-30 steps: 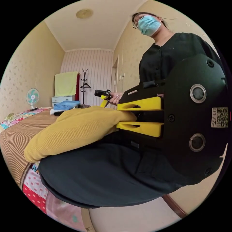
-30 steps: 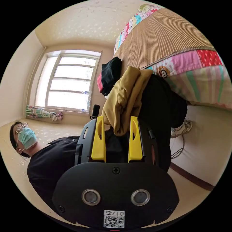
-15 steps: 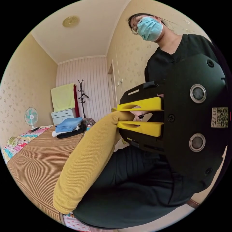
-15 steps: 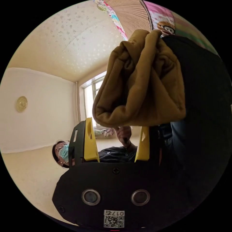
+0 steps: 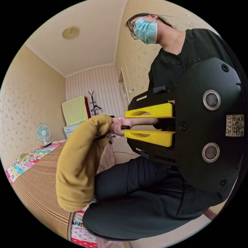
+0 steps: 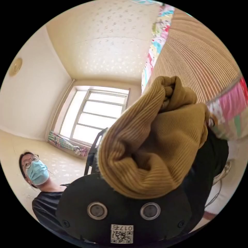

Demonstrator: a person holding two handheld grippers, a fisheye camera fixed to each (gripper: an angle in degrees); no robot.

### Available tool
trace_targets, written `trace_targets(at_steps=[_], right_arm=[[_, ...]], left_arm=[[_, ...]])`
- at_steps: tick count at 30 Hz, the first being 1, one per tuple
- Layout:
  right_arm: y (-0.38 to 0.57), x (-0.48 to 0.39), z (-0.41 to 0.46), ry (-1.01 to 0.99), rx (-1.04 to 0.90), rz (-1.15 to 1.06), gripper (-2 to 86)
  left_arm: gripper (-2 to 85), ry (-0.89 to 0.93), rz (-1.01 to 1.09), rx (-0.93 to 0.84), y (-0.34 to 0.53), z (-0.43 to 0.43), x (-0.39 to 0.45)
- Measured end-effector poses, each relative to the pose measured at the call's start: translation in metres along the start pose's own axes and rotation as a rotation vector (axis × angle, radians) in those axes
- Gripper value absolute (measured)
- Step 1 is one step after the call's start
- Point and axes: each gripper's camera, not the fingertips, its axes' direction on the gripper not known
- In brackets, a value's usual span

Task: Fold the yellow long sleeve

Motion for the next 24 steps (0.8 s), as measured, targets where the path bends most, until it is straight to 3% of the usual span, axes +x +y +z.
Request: trace_targets(at_steps=[3, 8, 12, 16, 21, 24], right_arm=[[-0.082, -0.057, -0.007, 0.063, 0.001, -0.25, 14.8], [-0.203, -0.176, -0.058, 0.355, 0.067, -0.731, 11.8], [-0.255, -0.195, -0.115, 0.534, 0.112, -0.834, 9.4], [-0.301, -0.098, -0.222, 0.55, 0.33, -0.373, 6.6], [-0.213, 0.076, -0.319, 0.589, 0.732, 0.346, 5.1], [-0.149, 0.113, -0.323, 0.496, 0.837, 0.206, 2.5]], left_arm=[[7.6, -0.01, -0.039, 0.016, -0.001, -0.004, -0.011], [7.6, 0.008, -0.117, 0.064, -0.001, -0.01, -0.034], [7.6, -0.005, -0.196, 0.111, 0.002, -0.015, -0.056], [7.6, -0.02, -0.285, 0.15, 0.005, -0.013, -0.081], [7.6, -0.061, -0.341, 0.167, 0.001, -0.001, -0.09], [7.7, -0.113, -0.344, 0.191, -0.003, 0.009, -0.086]])
